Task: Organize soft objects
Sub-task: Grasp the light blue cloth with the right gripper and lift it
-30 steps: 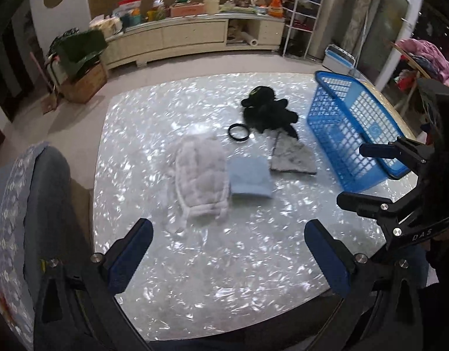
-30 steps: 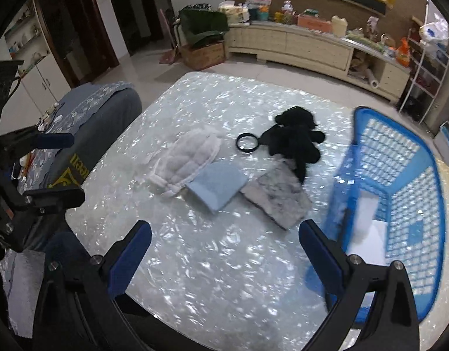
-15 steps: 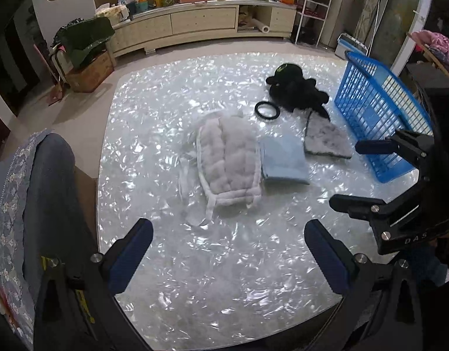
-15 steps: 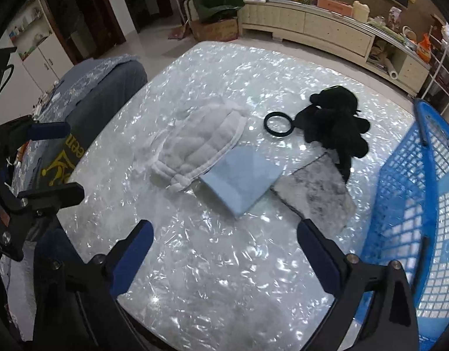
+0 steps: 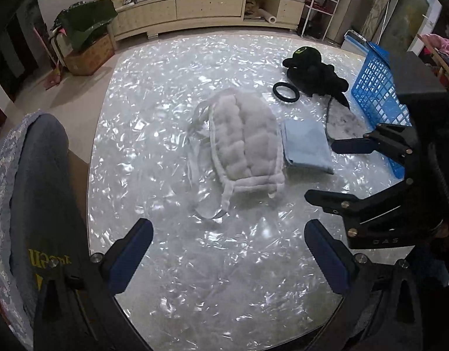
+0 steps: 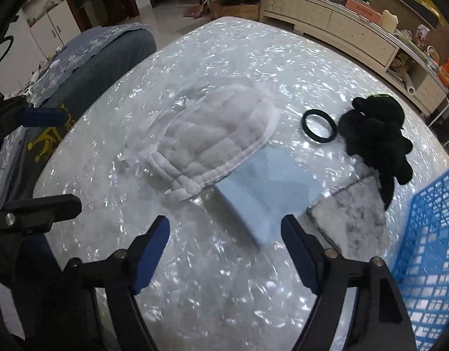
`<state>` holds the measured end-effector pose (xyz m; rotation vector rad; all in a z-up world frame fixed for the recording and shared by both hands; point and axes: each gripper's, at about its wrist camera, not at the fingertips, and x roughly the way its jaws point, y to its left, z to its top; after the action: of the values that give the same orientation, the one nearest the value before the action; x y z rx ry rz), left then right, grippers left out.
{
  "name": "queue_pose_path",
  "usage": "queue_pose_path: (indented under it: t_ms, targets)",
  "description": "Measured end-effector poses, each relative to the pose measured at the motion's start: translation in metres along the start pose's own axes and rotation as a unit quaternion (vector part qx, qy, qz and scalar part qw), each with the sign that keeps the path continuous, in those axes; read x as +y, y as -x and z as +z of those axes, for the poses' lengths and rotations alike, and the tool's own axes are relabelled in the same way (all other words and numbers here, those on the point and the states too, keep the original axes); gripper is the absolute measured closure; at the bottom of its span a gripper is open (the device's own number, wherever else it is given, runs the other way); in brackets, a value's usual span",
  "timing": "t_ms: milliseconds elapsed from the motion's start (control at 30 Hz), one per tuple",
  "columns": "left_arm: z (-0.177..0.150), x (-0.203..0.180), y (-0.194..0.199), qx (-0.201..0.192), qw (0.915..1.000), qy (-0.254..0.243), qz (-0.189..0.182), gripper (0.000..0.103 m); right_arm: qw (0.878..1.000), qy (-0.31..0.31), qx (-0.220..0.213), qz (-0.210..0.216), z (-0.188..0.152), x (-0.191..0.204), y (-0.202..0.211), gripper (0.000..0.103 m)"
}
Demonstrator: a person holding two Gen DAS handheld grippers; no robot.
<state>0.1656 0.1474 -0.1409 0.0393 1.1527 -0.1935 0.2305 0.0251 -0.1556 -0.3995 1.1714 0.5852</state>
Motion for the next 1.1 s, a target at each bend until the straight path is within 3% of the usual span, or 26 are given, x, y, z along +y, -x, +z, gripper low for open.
queue_pose_path:
  t_ms: [100,267,600,767,933,1100]
  targets:
    - [0.000,0.004,-0.007,0.005,1.0000,0.002,-0.001,0.000,1.000,0.003,0.007,-0.002,0.003,0.002,-0.010,0.030]
    - [-0.001,0.006,-0.016,0.008,0.9999,-0.002,-0.006,0.000,1.000,-0.001,0.025,-0.008,0.004,0.000,-0.026,0.047]
    - [0.005,0.004,-0.028,0.009,0.9998,-0.009,-0.017,0.000,0.999,0.006,0.031,-0.027,0.011,-0.002,-0.036,0.067]
    - [0.006,0.005,-0.024,0.002,0.9996,-0.007,-0.026,0.000,0.999,0.010,0.030,-0.036,0.011,-0.002,-0.035,0.091]
    - [0.006,0.008,-0.018,-0.007,0.9994,0.000,-0.033,0.000,0.999,0.009,0.028,-0.041,0.010,0.002,-0.035,0.098]
    - [0.008,0.007,-0.011,-0.012,0.9994,-0.002,-0.032,0.000,0.999,-0.013,0.027,-0.021,0.005,-0.003,-0.029,0.100]
